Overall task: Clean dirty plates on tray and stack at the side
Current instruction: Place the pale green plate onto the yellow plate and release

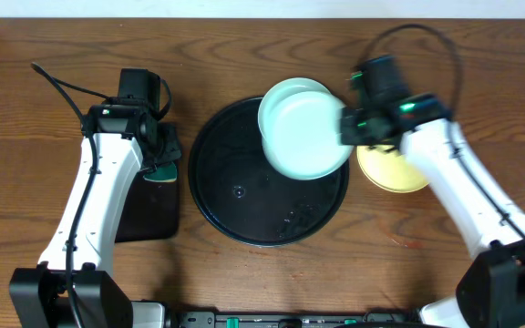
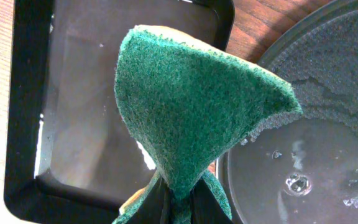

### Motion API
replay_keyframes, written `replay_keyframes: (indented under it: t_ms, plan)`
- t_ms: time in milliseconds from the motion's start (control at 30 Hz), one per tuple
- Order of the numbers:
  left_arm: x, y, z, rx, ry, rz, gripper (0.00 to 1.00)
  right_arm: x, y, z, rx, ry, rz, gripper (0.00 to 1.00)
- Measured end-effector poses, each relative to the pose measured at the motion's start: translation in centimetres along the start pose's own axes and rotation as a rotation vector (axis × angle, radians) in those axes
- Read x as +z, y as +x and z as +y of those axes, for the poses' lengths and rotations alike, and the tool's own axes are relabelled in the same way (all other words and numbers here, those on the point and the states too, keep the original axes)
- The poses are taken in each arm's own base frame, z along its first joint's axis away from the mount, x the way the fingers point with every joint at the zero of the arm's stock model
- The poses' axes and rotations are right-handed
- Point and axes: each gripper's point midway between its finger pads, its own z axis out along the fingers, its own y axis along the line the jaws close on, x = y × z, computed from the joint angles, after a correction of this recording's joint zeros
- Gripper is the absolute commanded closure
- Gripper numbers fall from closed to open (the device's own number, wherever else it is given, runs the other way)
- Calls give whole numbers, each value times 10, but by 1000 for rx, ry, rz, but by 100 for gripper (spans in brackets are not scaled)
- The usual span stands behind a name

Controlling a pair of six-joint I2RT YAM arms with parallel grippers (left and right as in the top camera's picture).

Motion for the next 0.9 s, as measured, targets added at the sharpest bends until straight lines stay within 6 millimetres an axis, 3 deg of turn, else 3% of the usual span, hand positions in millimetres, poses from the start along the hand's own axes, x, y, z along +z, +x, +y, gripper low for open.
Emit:
replay_keyframes:
  t_ms: [133, 267, 433, 533, 733, 767, 900]
  plan:
    - [0, 0, 0, 0, 0, 0, 92, -5, -6, -55, 149, 26, 25, 99]
    - [0, 0, 0, 0, 0, 0, 93, -15, -6, -123, 299, 89, 36, 99]
    - [0, -1, 0, 0, 1, -2, 93, -23, 2, -176, 390, 177, 37, 99]
    - [0, -2, -1, -1, 3, -9, 92, -16, 11, -190, 405, 200, 44, 99]
    - [0, -3, -1, -1, 4, -12, 93, 9, 31, -197, 404, 208, 59, 98]
    - [0, -3, -1, -1, 4, -12, 93, 13, 35, -198, 405, 210, 64, 97]
    - [0, -3, -1, -1, 5, -12, 93, 23, 44, -202, 407, 223, 73, 75]
